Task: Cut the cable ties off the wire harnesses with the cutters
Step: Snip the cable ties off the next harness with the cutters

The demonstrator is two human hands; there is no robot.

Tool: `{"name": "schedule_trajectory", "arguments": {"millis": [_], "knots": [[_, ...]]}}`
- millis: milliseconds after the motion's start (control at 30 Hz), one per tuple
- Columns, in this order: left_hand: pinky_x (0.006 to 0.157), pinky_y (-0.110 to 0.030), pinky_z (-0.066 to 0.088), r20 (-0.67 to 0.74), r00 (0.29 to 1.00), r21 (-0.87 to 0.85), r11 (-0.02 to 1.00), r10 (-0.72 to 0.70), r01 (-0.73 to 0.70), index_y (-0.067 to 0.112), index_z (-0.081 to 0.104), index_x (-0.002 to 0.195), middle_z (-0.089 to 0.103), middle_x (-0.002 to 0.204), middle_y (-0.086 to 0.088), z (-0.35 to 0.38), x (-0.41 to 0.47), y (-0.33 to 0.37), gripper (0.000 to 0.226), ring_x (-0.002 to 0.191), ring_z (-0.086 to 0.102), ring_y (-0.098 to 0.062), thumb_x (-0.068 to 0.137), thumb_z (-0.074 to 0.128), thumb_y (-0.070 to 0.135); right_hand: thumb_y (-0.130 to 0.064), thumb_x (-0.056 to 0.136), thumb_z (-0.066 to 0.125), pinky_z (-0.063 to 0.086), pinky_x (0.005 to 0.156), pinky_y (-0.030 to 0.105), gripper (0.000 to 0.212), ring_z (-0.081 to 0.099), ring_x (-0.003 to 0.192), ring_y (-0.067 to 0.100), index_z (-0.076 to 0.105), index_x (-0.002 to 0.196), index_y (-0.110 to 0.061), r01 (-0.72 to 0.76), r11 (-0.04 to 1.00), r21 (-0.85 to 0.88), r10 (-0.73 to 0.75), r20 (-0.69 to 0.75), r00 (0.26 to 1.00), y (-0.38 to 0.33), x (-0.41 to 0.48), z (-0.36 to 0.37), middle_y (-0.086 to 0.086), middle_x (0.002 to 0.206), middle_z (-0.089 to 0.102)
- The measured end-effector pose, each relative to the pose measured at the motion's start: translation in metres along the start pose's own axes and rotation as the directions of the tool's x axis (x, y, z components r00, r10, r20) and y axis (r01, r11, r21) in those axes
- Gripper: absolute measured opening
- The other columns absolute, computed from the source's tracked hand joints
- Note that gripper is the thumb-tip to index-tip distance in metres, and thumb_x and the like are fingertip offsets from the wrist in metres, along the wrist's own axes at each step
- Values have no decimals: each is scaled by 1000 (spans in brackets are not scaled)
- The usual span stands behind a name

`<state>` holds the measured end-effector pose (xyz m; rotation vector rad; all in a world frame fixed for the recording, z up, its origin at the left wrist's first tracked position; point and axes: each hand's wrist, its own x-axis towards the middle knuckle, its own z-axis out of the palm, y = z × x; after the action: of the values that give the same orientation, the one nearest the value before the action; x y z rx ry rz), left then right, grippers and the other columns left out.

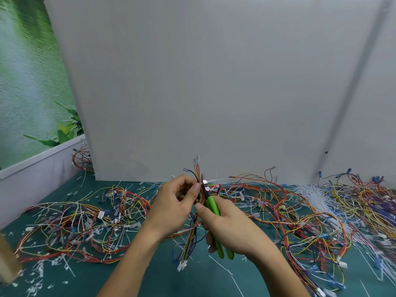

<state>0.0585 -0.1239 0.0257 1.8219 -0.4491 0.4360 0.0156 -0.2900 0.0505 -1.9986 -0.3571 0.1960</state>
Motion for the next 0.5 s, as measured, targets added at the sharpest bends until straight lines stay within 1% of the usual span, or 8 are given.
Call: {"name": "schedule_trajectory", "arguments": {"millis": [100, 167, 233, 300, 367, 400, 500], "knots": [[74, -41, 54, 15, 1000, 7, 1000, -12, 11, 30, 66, 87, 67, 78, 0, 0, -1, 1, 14, 75, 63, -16, 98, 60, 34, -41, 102, 55, 62, 57, 39, 33, 62, 56, 19, 50, 100, -8, -3, 1000, -28, 3, 1, 1000, 2, 0, -3, 8, 77, 55], [73, -43, 53, 35, 999, -2, 1000, -20, 20, 27, 65, 85, 64, 74, 2, 0, -1, 3, 17, 72, 60, -13, 101, 59, 29, -39, 102, 56, 57, 52, 31, 30, 59, 51, 15, 51, 96, -10, 13, 998, -59, -13, -8, 1000, 3, 0, -5, 7, 73, 54], [71, -44, 51, 49, 998, -31, 999, -37, 38, 22, 64, 85, 59, 69, 5, 0, -2, 4, 18, 69, 56, -13, 102, 57, 24, -36, 102, 56, 54, 48, 29, 26, 55, 50, 16, 52, 92, -12, 30, 997, -77, -32, -27, 999, 3, 1, -5, 7, 72, 51], [66, -37, 47, 48, 998, -71, 996, -46, 50, 18, 63, 85, 55, 65, 5, 3, -2, 6, 19, 65, 52, -12, 103, 56, 21, -33, 104, 55, 52, 44, 29, 24, 54, 49, 19, 52, 87, -16, 43, 997, -71, -46, -48, 998, 3, 1, -4, 9, 75, 49], [61, -26, 44, 46, 998, -112, 992, -51, 56, 21, 64, 84, 53, 63, 6, 5, -3, 9, 21, 62, 49, -10, 103, 54, 22, -32, 105, 53, 50, 41, 29, 26, 56, 46, 21, 51, 83, -19, 53, 996, -67, -57, -64, 996, 3, 0, -5, 10, 76, 50], [60, -24, 43, 42, 998, -129, 990, -54, 59, 23, 64, 83, 53, 63, 7, 6, -3, 10, 22, 62, 49, -10, 103, 54, 22, -32, 105, 53, 50, 41, 29, 26, 57, 45, 22, 52, 82, -20, 54, 996, -65, -59, -68, 996, 2, 0, -6, 11, 75, 51], [60, -22, 46, 17, 997, -158, 984, -82, 83, 25, 67, 83, 55, 62, 5, 8, -3, 11, 21, 61, 51, -10, 102, 57, 24, -32, 105, 53, 50, 42, 30, 25, 57, 45, 24, 53, 85, -19, 45, 998, -31, -48, -71, 996, 3, 0, -9, 10, 72, 51]]}}
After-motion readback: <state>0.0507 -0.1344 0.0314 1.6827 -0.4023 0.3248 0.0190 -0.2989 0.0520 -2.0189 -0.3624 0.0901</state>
